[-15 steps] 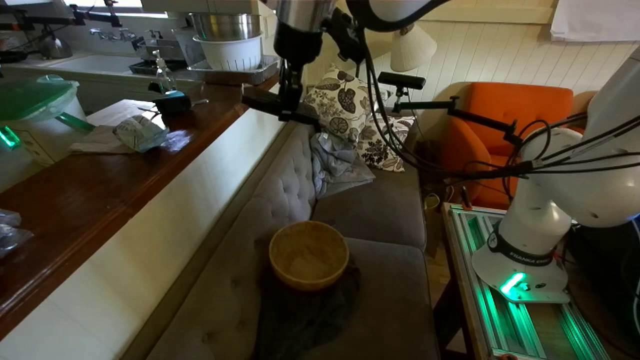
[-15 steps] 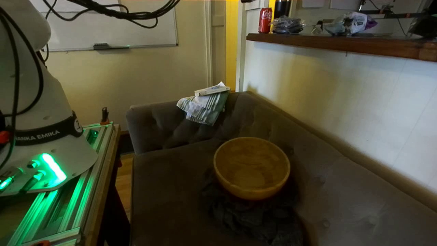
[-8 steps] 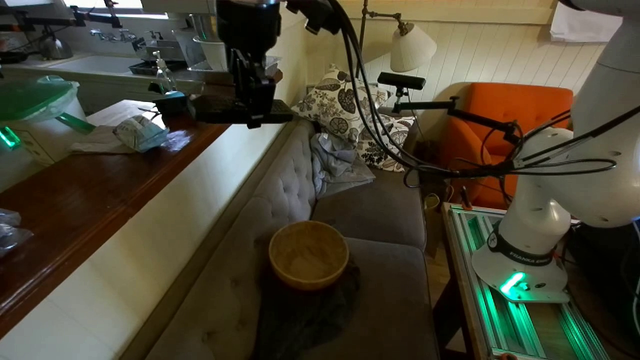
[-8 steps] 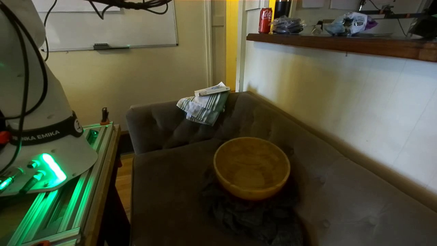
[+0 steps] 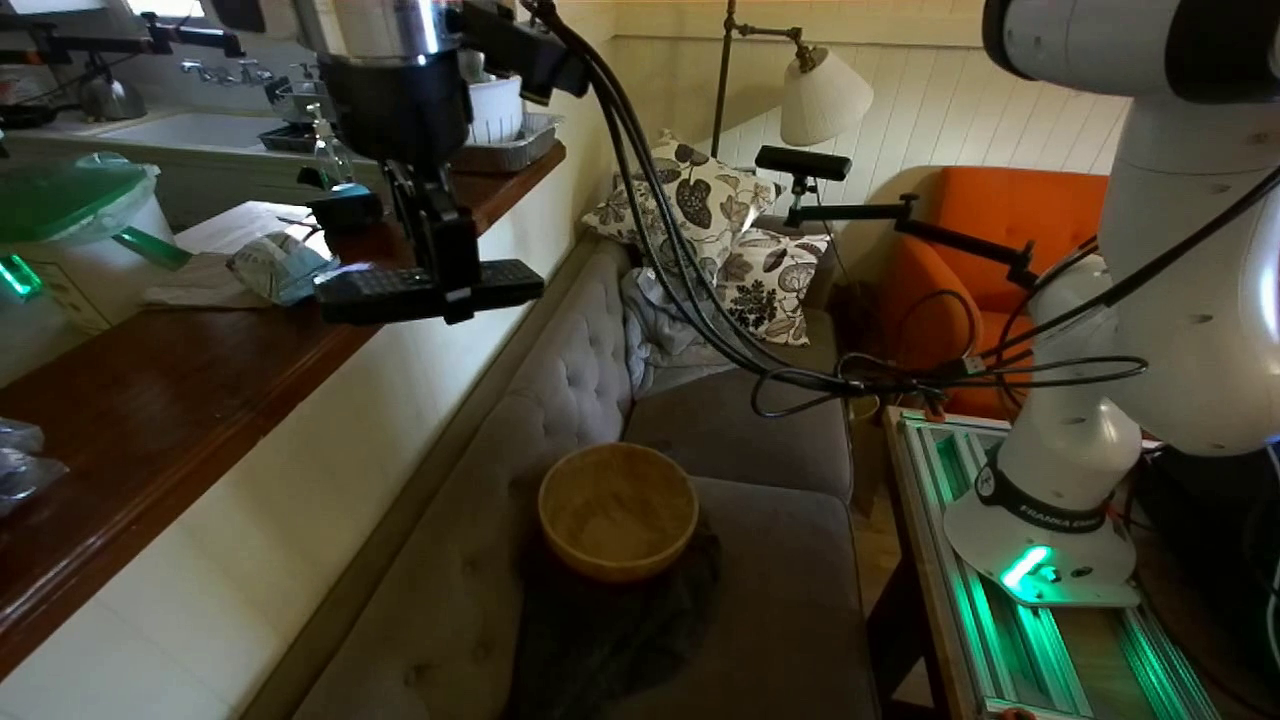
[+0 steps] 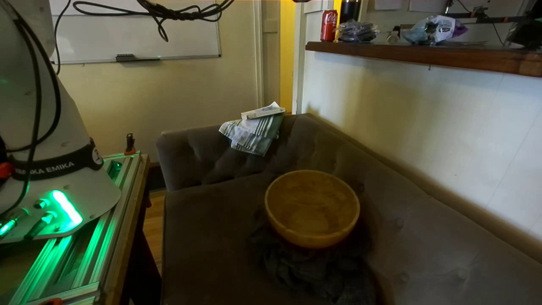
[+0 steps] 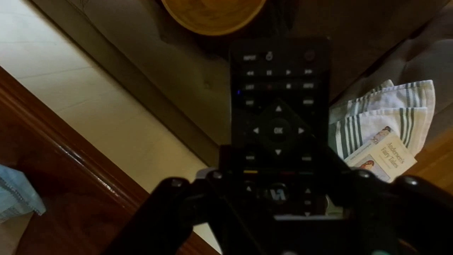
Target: Put the black remote control on the counter.
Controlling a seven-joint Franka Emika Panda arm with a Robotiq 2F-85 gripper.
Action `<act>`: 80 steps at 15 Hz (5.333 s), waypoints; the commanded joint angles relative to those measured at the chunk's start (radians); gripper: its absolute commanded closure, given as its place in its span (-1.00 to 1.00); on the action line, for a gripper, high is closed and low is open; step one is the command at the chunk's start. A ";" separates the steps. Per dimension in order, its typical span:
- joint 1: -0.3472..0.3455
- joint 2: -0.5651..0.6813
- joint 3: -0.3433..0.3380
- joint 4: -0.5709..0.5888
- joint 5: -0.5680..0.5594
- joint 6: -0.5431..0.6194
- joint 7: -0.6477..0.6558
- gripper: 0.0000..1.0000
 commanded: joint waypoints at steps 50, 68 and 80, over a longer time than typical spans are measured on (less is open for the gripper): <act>0.120 0.670 -0.262 0.798 -0.212 0.446 0.814 0.28; 0.124 0.731 -0.280 0.784 -0.194 0.441 0.747 0.28; 0.155 0.746 -0.291 0.795 -0.203 0.439 0.819 0.28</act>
